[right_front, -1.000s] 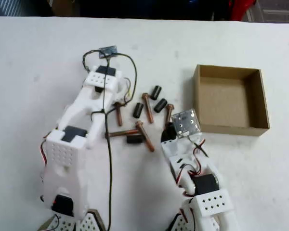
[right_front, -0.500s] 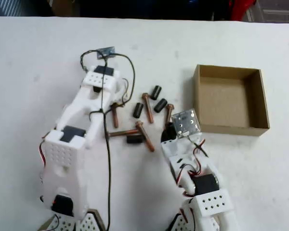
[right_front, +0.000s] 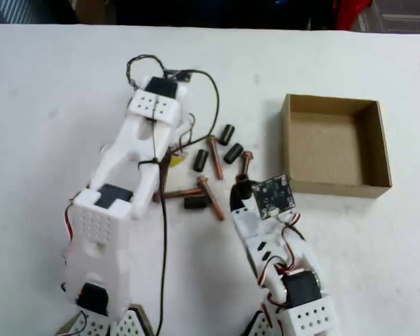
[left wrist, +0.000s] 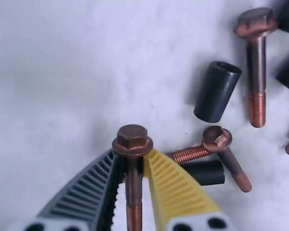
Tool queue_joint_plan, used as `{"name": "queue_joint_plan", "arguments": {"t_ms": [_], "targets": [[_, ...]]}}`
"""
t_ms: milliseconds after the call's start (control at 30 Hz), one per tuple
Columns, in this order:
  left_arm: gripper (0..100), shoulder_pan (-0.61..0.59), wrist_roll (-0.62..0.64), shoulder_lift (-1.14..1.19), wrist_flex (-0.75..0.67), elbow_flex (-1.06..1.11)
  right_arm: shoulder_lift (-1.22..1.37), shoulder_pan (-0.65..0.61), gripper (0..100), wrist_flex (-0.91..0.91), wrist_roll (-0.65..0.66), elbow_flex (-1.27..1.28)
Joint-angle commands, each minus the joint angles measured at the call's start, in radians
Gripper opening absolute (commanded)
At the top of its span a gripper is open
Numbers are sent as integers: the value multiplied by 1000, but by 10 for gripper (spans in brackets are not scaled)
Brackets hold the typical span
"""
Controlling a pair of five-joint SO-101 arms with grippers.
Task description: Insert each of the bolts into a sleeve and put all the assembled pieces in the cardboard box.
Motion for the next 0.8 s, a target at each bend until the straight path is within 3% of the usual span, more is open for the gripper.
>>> {"name": "queue_joint_plan", "arguments": {"t_ms": [0,500,767], "targets": [[20,1,-6,-24,40,-68,-4,-22,17,-18,-9,-5],[20,-24,-8,-113,84,-58,-31,-203,17,-136,-9,23],[20,-24,-6,-277,-35,180,-33,-209,17,-197,-8,23]]}}
